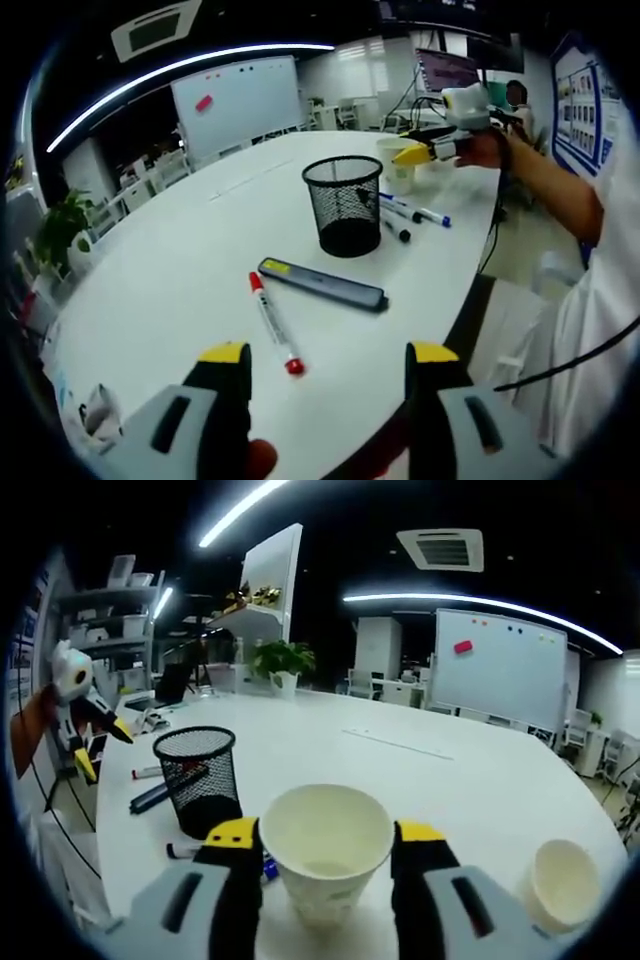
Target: Place the scattered laser pointers and whiteboard markers into the pen holder and stack the scattered paper cups together
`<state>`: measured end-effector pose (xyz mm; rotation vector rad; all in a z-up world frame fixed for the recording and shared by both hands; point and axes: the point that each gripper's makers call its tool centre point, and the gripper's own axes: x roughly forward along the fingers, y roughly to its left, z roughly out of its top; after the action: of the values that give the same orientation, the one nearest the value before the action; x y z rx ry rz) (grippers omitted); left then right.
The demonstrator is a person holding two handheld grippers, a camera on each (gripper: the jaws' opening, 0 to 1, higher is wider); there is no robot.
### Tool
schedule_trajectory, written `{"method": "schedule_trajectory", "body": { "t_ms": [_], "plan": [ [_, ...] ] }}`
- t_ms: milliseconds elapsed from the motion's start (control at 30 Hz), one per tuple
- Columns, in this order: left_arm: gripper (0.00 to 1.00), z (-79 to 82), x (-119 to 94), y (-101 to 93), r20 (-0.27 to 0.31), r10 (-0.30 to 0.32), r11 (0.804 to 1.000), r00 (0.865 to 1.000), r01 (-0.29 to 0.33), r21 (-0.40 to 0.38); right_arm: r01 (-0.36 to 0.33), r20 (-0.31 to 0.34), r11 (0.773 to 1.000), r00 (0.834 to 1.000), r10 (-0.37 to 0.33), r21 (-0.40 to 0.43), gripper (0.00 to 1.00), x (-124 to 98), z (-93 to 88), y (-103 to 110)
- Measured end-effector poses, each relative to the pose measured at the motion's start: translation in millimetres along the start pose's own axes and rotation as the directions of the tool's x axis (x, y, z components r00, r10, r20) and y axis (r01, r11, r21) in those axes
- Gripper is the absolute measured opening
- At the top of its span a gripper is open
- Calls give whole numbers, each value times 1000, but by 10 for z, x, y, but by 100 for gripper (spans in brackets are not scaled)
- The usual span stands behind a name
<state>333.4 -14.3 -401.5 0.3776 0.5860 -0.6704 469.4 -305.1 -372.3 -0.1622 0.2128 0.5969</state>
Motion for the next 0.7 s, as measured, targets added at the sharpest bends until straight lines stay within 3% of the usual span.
{"method": "schedule_trajectory", "body": {
  "t_ms": [300,700],
  "plan": [
    [62,-5,6,9,-2,1,1000,1000,-1,0,3,5,1000,1000,-3,0,51,14,3,-78],
    [62,-7,2,7,-1,1,1000,1000,-1,0,16,26,1000,1000,-16,12,50,-60,96,21]
  ]
}}
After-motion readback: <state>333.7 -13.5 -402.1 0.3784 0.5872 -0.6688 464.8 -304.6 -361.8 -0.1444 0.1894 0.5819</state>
